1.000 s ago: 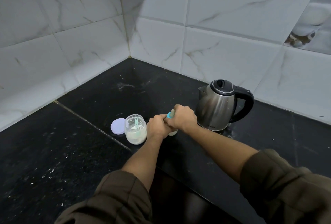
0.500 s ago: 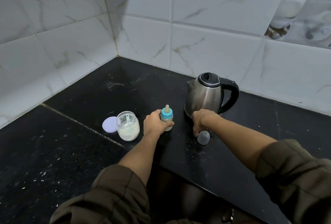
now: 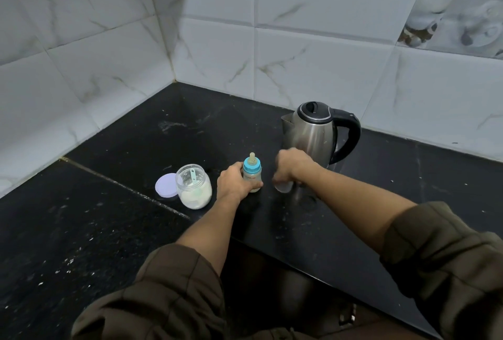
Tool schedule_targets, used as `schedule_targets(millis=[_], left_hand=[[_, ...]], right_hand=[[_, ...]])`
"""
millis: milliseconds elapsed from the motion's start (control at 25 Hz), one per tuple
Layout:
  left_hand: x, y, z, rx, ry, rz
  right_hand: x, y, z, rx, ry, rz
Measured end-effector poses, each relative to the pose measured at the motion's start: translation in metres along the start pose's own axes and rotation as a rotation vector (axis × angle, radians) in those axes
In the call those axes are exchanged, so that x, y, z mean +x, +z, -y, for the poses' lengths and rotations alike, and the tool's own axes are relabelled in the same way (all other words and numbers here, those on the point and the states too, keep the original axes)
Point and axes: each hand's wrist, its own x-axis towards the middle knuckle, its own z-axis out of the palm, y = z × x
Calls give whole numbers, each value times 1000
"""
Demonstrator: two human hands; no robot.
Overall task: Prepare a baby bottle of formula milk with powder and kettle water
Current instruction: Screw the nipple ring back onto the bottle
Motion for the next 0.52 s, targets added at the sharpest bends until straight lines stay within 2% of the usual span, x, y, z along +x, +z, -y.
schedule_targets(millis=[160, 280, 400, 520], left_hand=[[0, -3, -7, 23, 10, 8], [1, -3, -7, 45, 5, 12], [3, -4, -6, 56, 4, 17], [3, -4, -5, 50, -3, 25]], right_hand=[[5, -38, 28, 136, -70, -262], [6, -55, 40, 189, -102, -367], [7, -54, 50, 227, -159, -322], [9, -39, 54, 166, -217, -239]])
